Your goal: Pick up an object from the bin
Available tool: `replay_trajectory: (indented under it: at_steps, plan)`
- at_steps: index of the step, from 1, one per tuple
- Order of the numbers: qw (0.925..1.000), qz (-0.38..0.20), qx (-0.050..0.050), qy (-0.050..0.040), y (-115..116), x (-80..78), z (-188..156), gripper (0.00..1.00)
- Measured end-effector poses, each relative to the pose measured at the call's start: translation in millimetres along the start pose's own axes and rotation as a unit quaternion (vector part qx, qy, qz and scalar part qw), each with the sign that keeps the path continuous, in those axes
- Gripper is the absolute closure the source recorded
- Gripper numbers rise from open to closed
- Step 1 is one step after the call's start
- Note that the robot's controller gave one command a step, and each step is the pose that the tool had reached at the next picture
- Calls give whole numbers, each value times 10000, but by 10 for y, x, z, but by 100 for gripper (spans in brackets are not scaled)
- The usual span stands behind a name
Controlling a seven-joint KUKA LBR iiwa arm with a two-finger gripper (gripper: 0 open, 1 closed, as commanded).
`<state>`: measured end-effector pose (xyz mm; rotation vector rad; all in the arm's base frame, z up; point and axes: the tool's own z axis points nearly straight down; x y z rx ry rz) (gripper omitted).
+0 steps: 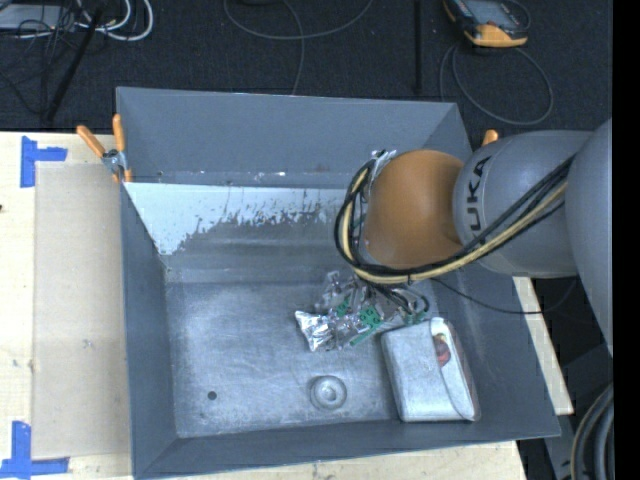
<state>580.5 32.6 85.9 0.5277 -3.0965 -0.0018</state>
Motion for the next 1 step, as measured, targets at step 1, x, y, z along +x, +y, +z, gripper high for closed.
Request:
replay_trajectory:
  at_steps: [1]
  plan:
    - [10000, -40, 15, -45, 89, 23, -1311, 100]
